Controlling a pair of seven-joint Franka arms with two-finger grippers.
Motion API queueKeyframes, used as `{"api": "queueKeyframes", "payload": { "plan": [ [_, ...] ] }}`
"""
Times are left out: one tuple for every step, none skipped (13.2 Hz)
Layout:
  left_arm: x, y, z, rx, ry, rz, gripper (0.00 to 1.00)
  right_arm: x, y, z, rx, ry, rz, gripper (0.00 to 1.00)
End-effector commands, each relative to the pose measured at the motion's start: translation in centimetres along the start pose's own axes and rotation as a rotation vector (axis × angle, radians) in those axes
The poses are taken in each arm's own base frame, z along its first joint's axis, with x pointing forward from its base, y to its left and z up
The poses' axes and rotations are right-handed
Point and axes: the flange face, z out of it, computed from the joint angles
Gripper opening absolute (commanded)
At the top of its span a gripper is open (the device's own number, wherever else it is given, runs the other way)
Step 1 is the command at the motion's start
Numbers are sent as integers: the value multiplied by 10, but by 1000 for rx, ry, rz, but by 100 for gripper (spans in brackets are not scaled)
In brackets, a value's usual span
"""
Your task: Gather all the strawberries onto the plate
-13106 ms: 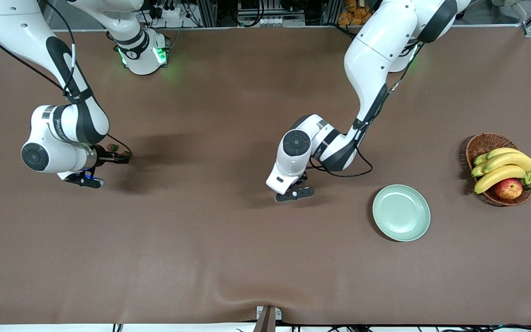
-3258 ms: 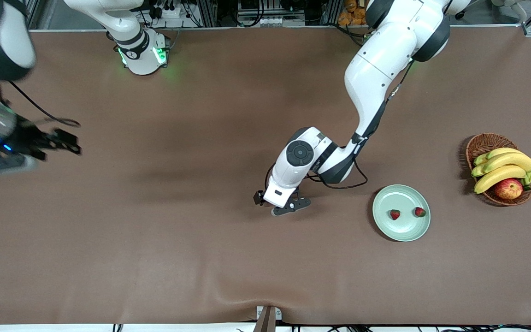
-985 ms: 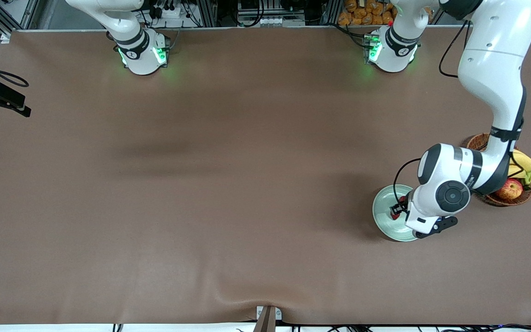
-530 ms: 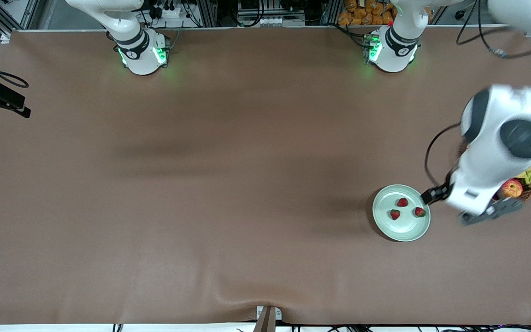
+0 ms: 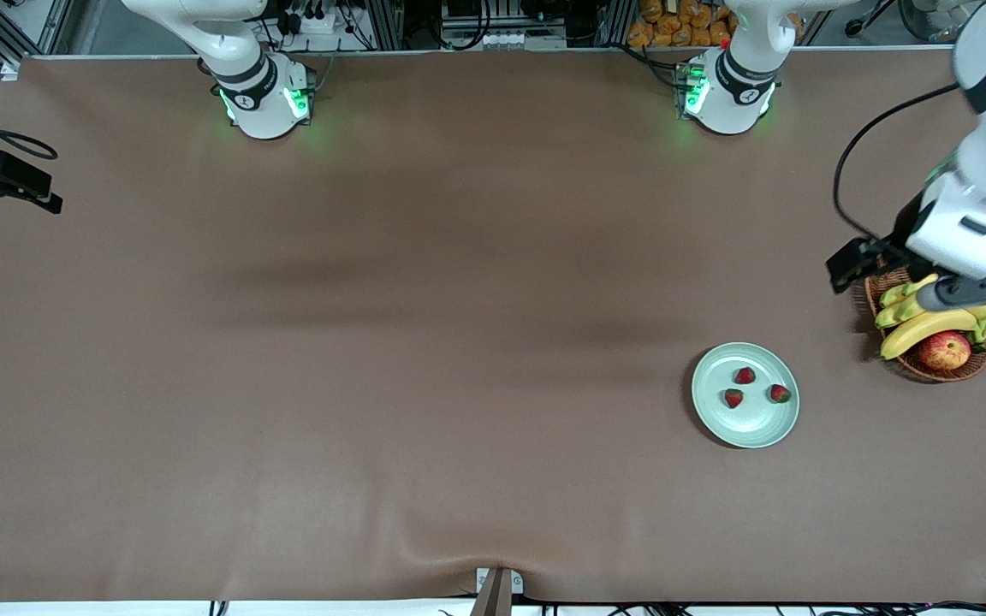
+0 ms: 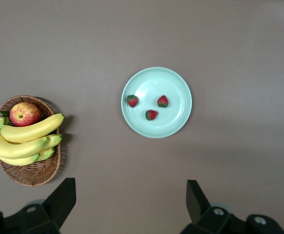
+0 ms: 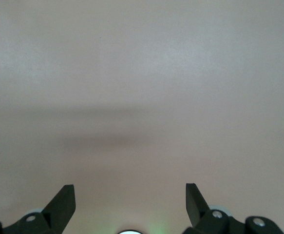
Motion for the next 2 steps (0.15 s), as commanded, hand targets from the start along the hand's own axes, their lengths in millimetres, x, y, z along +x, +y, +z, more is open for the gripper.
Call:
{"api": "queueKeyframes", "payload": {
  "plan": [
    [-11, -21, -16, -24, -37, 39, 100, 1, 3, -3, -8, -6, 17, 100],
    [-14, -21, -17, -20, -54, 47, 100, 2, 4, -4, -4, -1, 21, 100]
  ]
}}
